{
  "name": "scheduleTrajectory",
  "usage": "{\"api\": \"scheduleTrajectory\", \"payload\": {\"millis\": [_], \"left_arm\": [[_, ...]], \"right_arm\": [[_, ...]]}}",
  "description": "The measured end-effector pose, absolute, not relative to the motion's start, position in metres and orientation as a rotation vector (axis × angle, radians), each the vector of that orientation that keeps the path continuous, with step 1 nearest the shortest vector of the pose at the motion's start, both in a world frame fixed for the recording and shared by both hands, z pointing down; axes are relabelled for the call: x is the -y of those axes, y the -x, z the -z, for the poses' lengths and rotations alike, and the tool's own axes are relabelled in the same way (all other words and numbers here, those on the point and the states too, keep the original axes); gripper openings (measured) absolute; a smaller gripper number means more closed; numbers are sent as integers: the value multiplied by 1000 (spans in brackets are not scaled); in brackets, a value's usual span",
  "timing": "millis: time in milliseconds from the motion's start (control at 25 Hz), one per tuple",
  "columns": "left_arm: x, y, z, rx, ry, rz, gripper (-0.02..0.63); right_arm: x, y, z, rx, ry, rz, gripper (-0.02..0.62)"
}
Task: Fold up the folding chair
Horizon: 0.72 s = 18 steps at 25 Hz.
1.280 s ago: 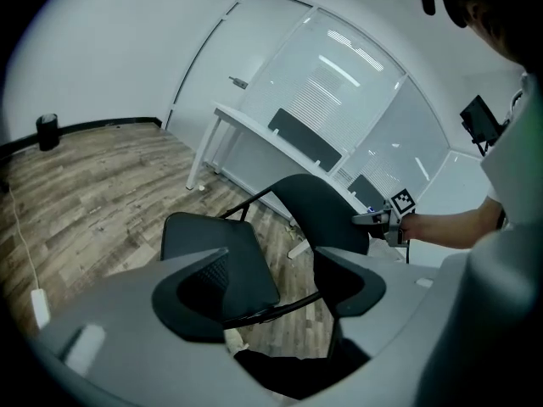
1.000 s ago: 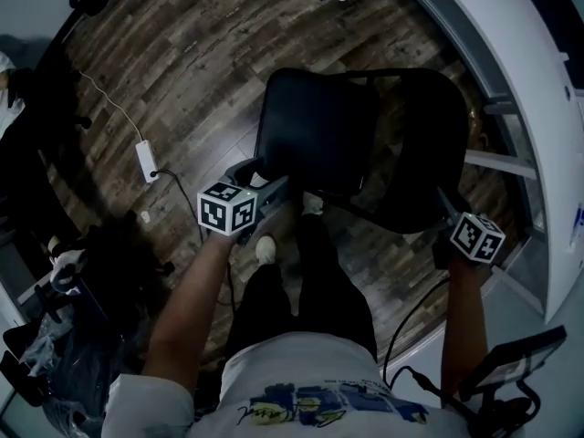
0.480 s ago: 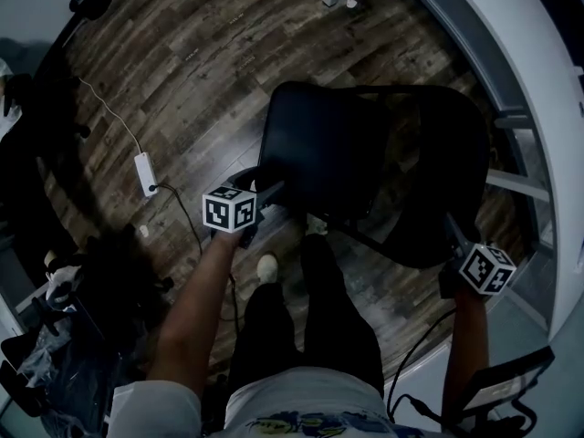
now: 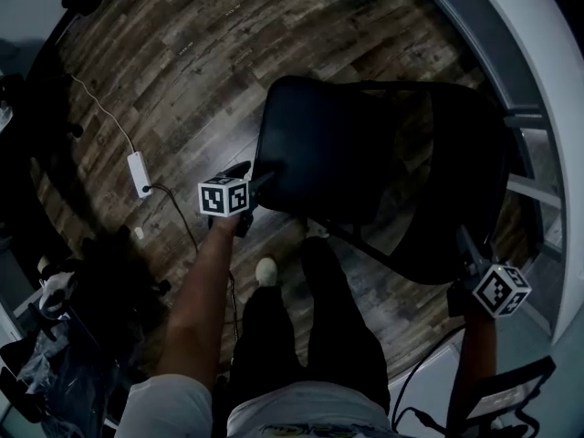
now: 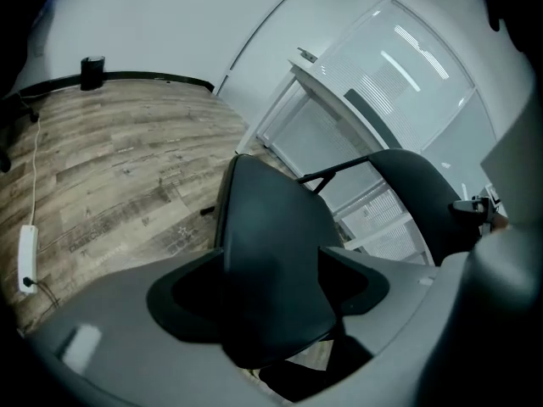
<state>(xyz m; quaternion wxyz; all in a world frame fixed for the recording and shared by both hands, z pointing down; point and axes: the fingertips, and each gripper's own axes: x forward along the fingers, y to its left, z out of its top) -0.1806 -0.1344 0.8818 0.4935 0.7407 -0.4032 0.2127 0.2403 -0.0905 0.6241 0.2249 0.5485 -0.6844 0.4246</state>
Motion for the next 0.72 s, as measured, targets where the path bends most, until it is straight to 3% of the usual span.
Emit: {"api": "scheduleTrajectory", "payload": {"millis": [720], "left_arm": [[156, 187, -952, 912, -1679, -307, 370]], "right_arm": [[92, -231, -627, 1882, -1413, -1193, 110]]}}
